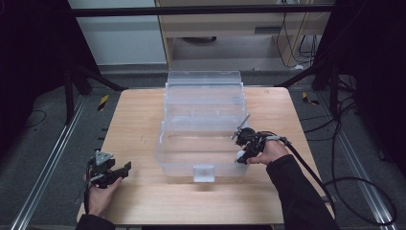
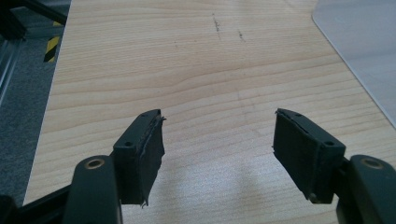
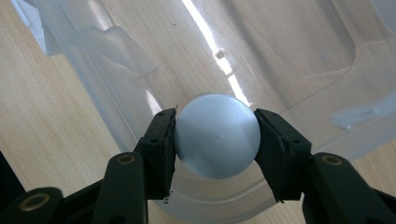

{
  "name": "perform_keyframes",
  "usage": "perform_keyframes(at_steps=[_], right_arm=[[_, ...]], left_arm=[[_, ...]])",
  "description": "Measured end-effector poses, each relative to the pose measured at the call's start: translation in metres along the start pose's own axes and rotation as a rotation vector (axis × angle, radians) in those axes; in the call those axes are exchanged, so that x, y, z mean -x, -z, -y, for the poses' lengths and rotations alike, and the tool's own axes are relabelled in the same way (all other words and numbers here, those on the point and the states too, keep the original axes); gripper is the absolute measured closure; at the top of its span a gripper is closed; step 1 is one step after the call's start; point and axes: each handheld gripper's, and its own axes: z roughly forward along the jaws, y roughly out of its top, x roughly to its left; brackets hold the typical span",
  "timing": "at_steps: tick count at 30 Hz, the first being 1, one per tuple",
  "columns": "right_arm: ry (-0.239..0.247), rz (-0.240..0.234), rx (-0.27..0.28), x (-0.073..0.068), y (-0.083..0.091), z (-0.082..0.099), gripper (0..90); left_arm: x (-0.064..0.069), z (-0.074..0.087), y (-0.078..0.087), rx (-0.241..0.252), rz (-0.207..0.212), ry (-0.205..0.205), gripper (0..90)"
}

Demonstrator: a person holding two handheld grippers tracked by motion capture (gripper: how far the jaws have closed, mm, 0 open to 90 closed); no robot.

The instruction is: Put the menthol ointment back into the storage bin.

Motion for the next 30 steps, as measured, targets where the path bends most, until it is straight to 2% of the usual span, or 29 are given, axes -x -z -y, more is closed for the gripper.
perform_keyframes(at_steps=[15,24,27,28,30], right_arm=[[0.01,0.007,0.003,0.0,-0.001,0.0,49.4],[-0.006,0.008,0.022,-0.001,0.005,0.002,48.5],[-0.034,0.022,0.073,0.0,0.011,0.004,41.8],[-0.034,0.022,0.073,0.0,0.011,0.004,41.8],[-0.058,0.042,0.115,0.0,0.015,0.005,37.9]], left_arm=[[0.0,0.0,0.0,-0.003,0.002,0.0,32.9],[0.0,0.0,0.0,-0.001,0.004,0.0,32.9],[0.001,0.0,0.0,0.001,0.005,0.001,32.9],[0.001,0.0,0.0,0.001,0.005,0.001,32.9],[0.001,0.0,0.001,0.004,0.006,0.003,32.8]])
